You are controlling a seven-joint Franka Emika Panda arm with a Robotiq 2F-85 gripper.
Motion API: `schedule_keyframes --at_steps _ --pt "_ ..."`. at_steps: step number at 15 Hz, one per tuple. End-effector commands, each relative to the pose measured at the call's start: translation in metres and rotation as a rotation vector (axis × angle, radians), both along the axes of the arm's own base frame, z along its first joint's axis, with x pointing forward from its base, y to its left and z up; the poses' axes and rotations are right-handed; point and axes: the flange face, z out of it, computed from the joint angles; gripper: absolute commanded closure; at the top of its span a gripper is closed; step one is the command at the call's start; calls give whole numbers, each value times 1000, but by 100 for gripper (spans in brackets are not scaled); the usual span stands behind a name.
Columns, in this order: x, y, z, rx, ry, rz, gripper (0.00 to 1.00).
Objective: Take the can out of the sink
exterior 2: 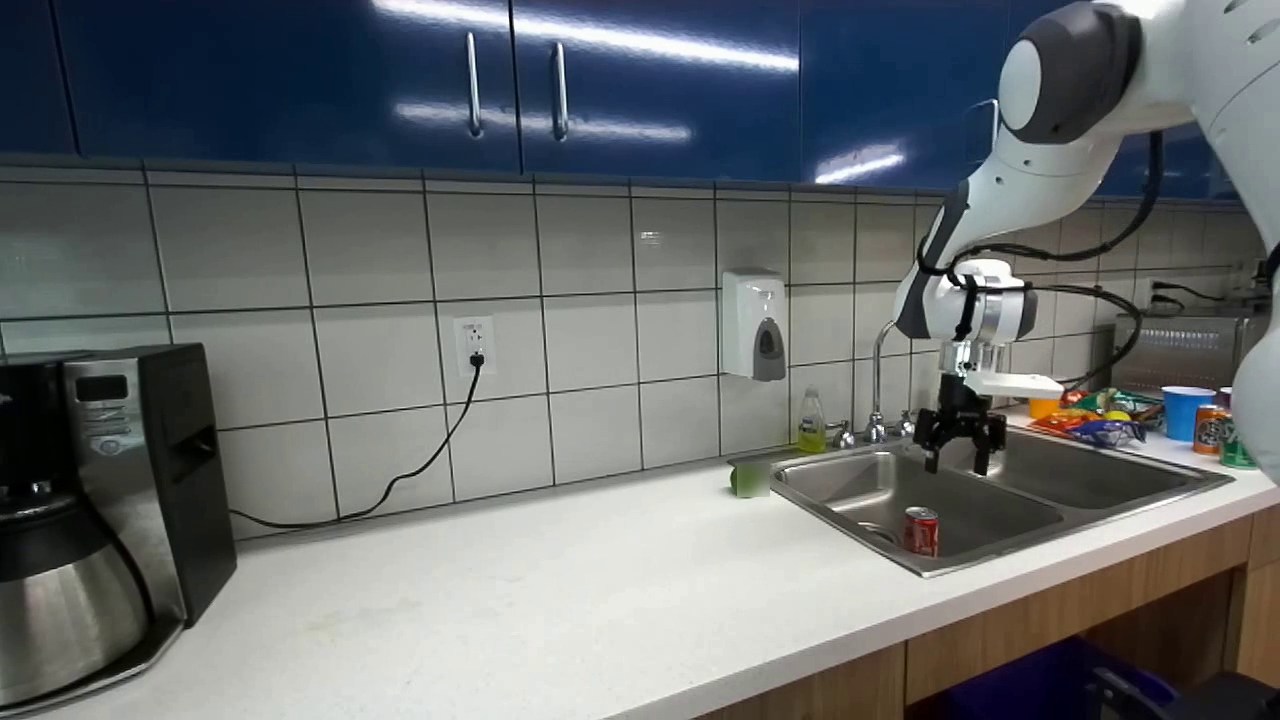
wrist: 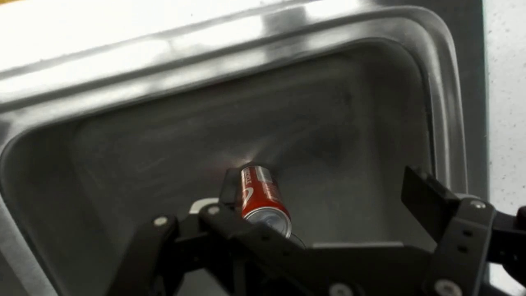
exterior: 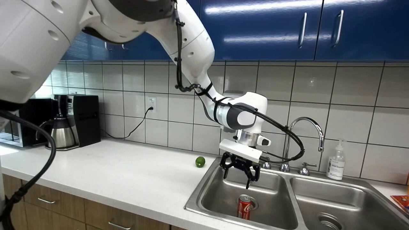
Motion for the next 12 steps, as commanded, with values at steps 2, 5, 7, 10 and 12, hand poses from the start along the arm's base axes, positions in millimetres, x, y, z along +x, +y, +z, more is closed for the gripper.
schedule_keyframes --at_steps 2,5,7,10,12 --pt "36 -14 -27 -31 -17 2 0" --pt "49 -18 -43 -49 -14 5 0" --pt "54 -22 -51 -61 -8 3 0" --pt "59 -27 -65 -83 -2 3 0" --pt "61 -29 -77 -88 6 3 0"
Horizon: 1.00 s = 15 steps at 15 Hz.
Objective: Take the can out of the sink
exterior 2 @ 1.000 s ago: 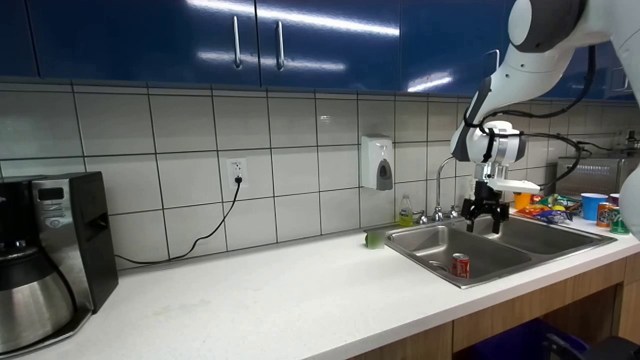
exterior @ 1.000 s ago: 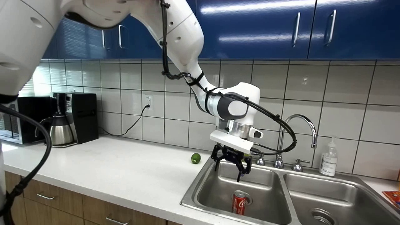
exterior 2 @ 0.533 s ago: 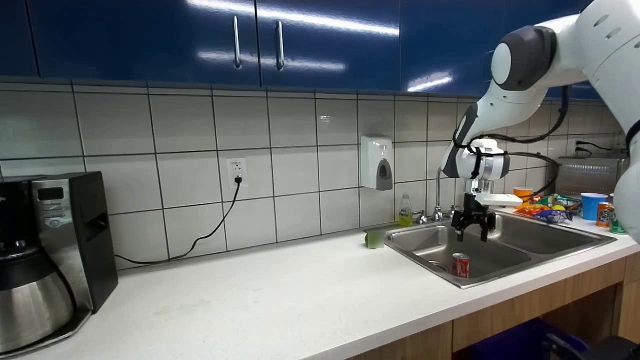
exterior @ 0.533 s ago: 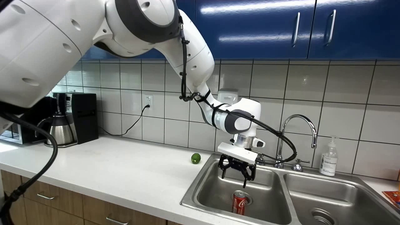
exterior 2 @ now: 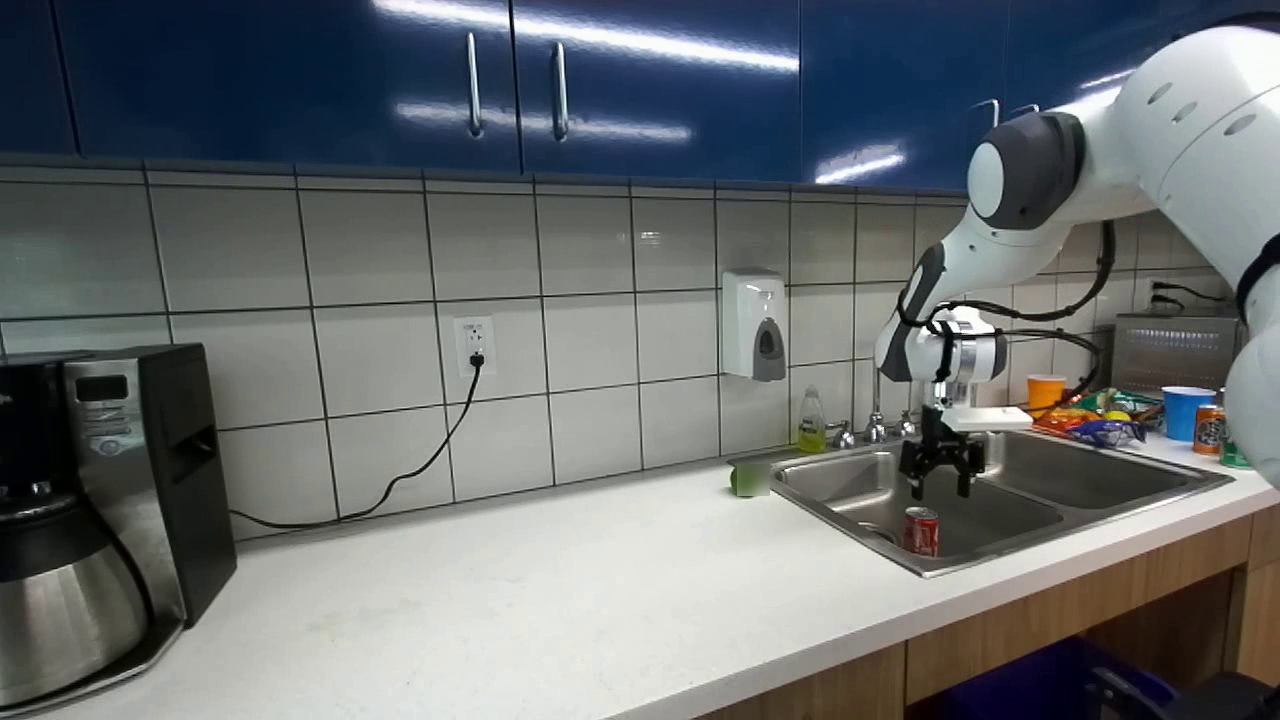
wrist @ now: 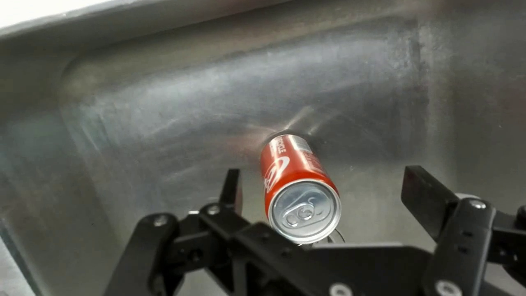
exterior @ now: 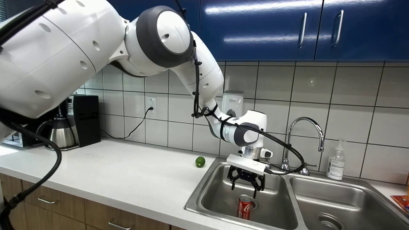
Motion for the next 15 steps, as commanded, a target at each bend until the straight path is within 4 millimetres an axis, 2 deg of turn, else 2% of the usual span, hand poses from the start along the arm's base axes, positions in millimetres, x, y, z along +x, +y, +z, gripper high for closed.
schedule_keyframes --at_steps 1,9,15 --pt "10 -10 -16 -23 0 -14 0" --pt "21 -7 -59 -31 16 -15 0" --pt "33 -4 -76 -47 14 -23 0"
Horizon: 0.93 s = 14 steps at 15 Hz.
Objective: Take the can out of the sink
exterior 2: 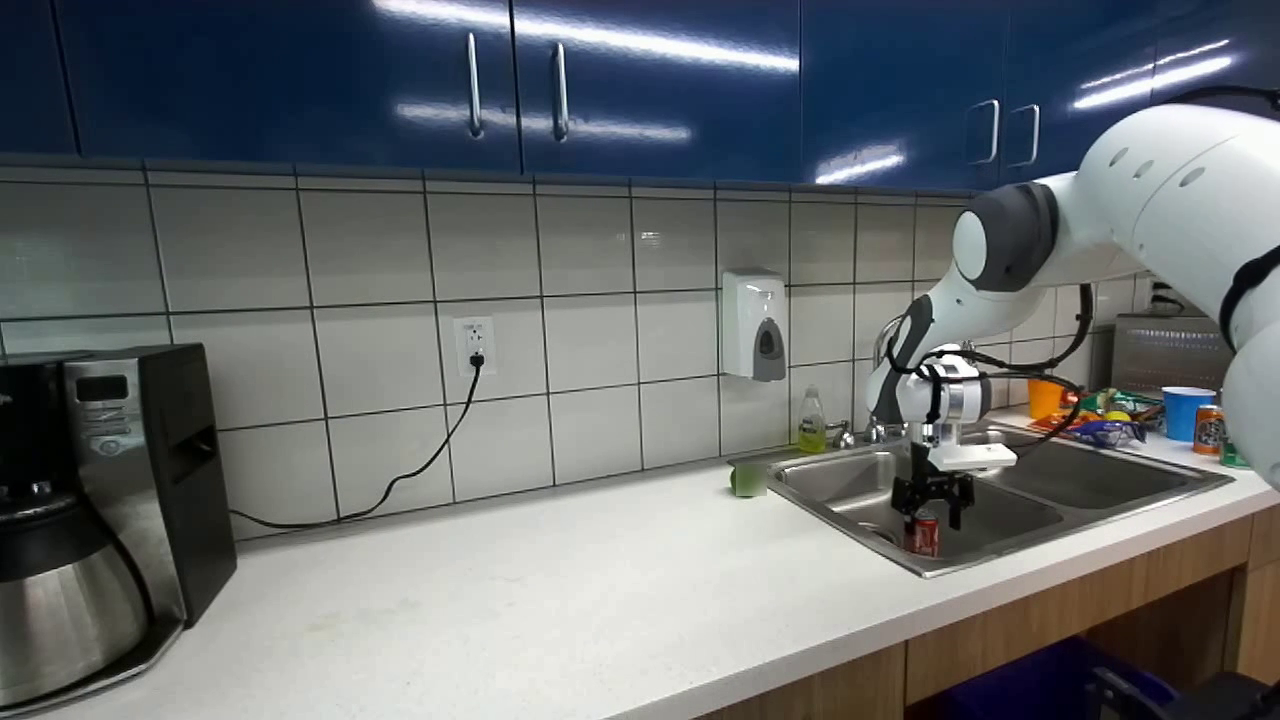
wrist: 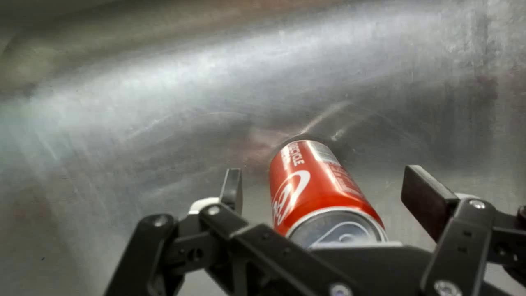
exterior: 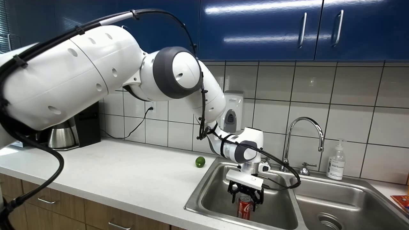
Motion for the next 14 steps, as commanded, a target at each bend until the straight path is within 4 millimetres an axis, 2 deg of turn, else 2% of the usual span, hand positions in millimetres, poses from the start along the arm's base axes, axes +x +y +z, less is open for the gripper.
schedule_keyframes --at_steps 1,8,9,10,14 --pt "14 -3 -5 -21 -15 -17 0" --pt "24 1 -9 -24 -25 -11 0" --pt "25 2 -9 -25 -28 -11 11" --pt "26 2 -8 -25 -33 -9 26" --pt "29 3 -6 -24 -42 -7 58"
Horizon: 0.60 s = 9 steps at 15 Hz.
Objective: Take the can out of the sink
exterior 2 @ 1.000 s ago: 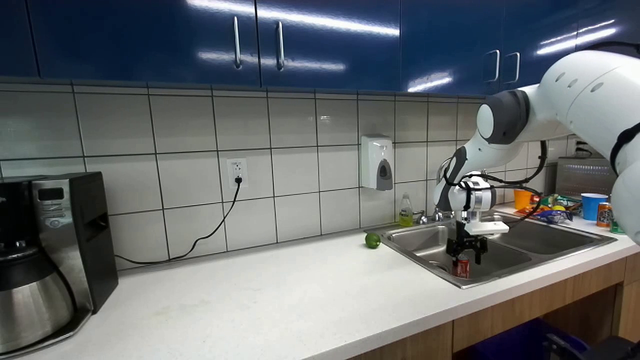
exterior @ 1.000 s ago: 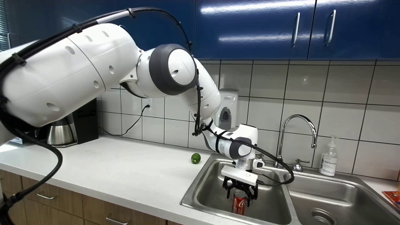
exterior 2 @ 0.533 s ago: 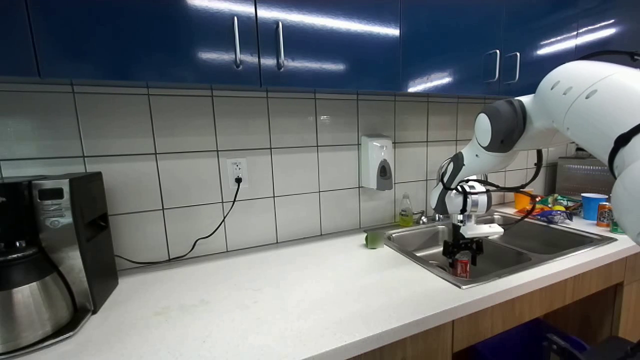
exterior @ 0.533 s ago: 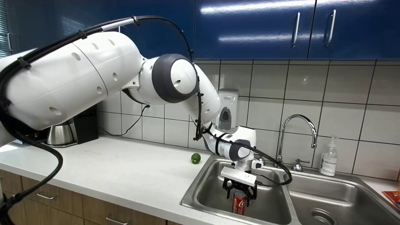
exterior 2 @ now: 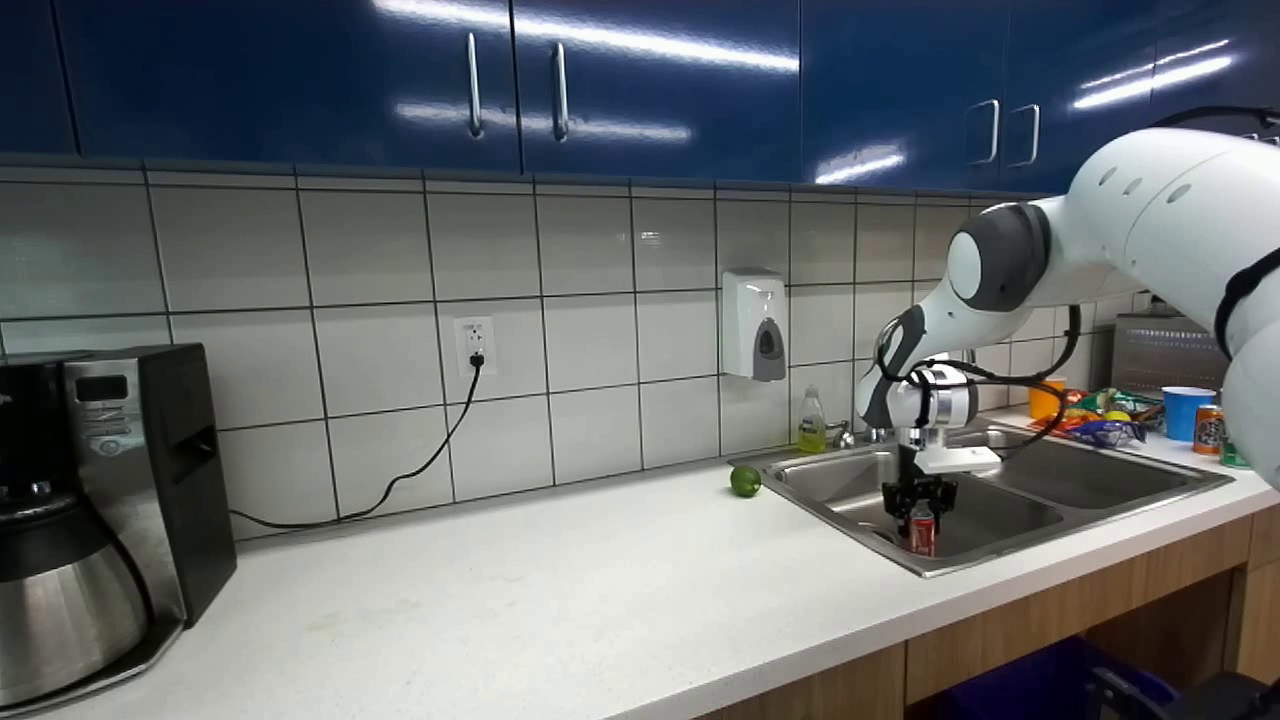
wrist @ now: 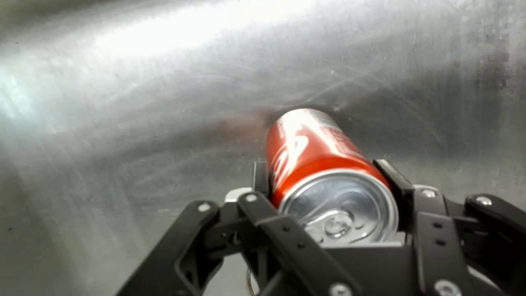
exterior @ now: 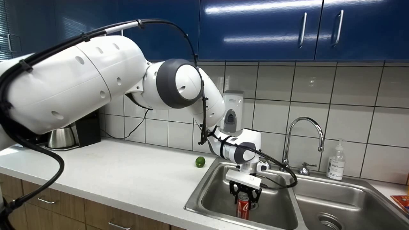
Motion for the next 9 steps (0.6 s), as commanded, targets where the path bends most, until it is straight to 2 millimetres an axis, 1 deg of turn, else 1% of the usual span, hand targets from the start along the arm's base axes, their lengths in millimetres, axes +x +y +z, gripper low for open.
schedule_keyframes --at_steps 1,3,5,9 --pt "7 -1 2 -9 -15 -11 62" --pt "6 1 5 -6 -13 -8 62" --pt "5 4 14 6 -9 -5 62" --pt "4 19 48 31 -23 12 62"
